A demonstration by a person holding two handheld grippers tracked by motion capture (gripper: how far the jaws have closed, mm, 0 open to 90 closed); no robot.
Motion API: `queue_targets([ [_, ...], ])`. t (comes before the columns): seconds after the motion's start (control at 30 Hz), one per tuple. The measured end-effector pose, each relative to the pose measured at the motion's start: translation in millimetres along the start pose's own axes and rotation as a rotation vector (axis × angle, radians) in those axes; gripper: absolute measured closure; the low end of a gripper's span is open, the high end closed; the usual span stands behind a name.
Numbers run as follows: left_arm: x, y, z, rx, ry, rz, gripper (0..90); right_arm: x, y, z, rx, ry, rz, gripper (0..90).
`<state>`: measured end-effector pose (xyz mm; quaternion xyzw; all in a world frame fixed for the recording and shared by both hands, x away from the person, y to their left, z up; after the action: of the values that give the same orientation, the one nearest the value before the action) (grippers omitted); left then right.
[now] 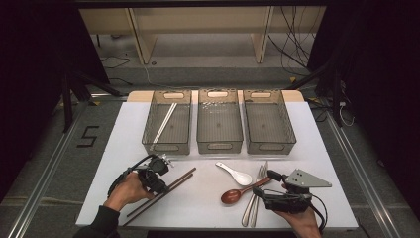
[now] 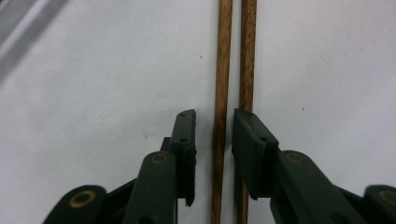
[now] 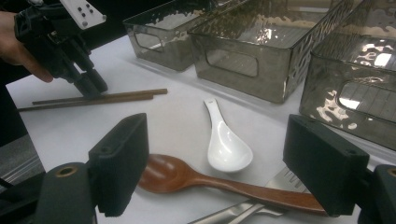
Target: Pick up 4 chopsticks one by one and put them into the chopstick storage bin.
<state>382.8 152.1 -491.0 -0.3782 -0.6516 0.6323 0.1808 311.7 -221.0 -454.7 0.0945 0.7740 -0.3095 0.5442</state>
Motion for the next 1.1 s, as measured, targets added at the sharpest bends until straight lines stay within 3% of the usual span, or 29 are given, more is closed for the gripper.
queue_targets([
  [0.33, -1.1, 1.0, 1.8, -0.032, 0.0, -0.008, 78.0, 0.2, 0.4, -0.1, 0.001, 0.001, -0.002, 23.2],
  [0.53, -0.4, 1.5, 0.3, -0.02, 0.003, 0.002, 83.2, 0.3, 0.7, -0.5, 0.002, 0.001, -0.004, 23.2],
  [0.87, 0.5, 1.0, -1.7, -0.006, 0.014, 0.014, 84.2, 0.2, 0.7, -0.2, 0.002, 0.001, -0.003, 23.2],
  [0.93, 0.4, 0.5, -2.2, -0.019, 0.021, 0.021, 84.3, 0.2, 0.6, -0.1, 0.002, 0.0, -0.003, 23.3],
  [1.1, 0.3, -5.2, -6.3, -0.019, 0.007, 0.047, 84.3, 0.1, 0.4, 0.2, 0.002, 0.0, -0.002, 23.2],
])
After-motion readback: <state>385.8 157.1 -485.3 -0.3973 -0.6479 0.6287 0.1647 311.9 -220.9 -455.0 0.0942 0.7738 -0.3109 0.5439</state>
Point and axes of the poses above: each handheld gripper's, and its own axes: y roughly forward along the jaws, x roughly out of its underside, z roughly to its right, the point moved 3 cm from there along y, roughly forward along the jaws, and after that the axes turned 11 degrees about -x, right-handed, at the moved point
